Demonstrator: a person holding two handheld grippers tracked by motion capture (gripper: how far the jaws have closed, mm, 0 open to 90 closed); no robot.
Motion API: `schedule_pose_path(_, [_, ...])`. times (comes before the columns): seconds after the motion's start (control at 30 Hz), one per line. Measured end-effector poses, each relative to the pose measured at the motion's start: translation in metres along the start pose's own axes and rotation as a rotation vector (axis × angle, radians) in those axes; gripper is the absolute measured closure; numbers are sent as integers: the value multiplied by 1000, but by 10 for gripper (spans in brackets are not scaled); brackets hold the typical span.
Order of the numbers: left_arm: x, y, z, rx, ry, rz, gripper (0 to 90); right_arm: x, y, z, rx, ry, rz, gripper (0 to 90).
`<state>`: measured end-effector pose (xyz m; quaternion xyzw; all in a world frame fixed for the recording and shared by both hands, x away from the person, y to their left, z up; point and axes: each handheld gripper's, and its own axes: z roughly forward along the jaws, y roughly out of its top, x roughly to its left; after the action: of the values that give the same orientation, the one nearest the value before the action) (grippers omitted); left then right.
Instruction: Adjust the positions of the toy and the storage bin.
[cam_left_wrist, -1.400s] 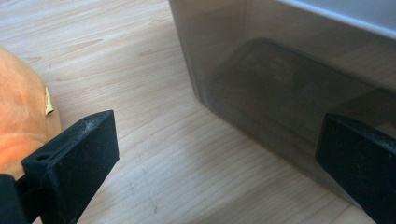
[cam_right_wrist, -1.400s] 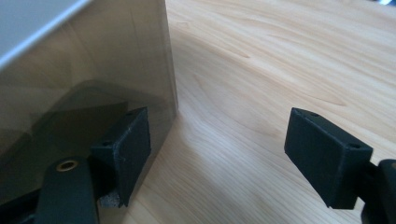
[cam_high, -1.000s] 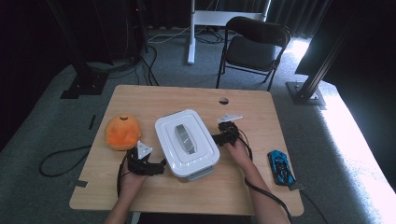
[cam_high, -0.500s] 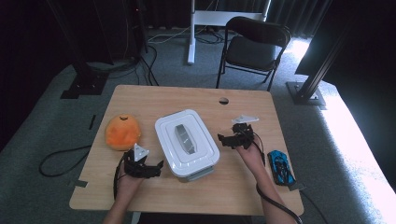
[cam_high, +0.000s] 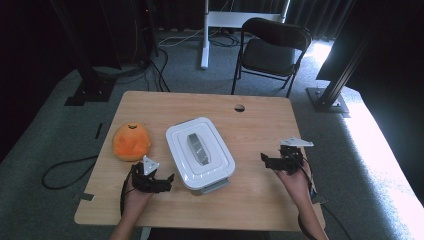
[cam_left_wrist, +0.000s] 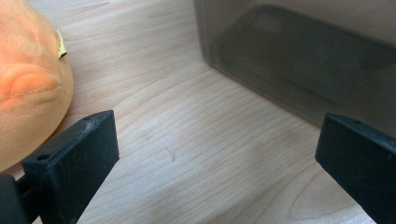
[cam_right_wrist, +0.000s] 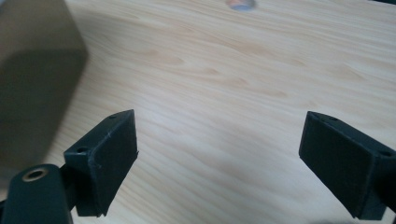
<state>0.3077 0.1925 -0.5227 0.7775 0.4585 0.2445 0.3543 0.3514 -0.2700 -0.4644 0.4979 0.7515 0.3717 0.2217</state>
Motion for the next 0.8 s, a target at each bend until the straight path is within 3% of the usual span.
schedule_pose_path(0.2, [-3, 1, 1, 3, 8, 14, 0, -23, -26, -20, 20, -93, 39, 109])
schedule_pose_path(0.27, [-4, 1, 1, 2, 25, 25, 0, -30, -35, -27, 17, -116, 71, 108])
schedule_pose_path(0.43, [-4, 1, 2, 7, 18, 25, 0, -45, -55, -35, 32, -171, 130, 109])
schedule_pose_path(0.47, [-4, 0, 2, 10, 17, 25, 0, -45, -55, -35, 32, -171, 130, 109])
schedule_pose_path(0.5, [-4, 0, 1, 13, 18, 27, 0, -49, -63, -36, 50, -164, 165, 109])
schedule_pose_path(0.63, [-2, -2, 0, 25, 22, 25, 1, -50, -71, -37, 64, -186, 176, 109])
schedule_pose_path(0.67, [-2, -3, 0, 25, 29, 26, 1, -51, -78, -36, 85, -185, 200, 109])
schedule_pose_path(0.8, [-1, -5, 0, 32, 33, 23, 0, -50, -91, -27, 150, -224, 189, 109])
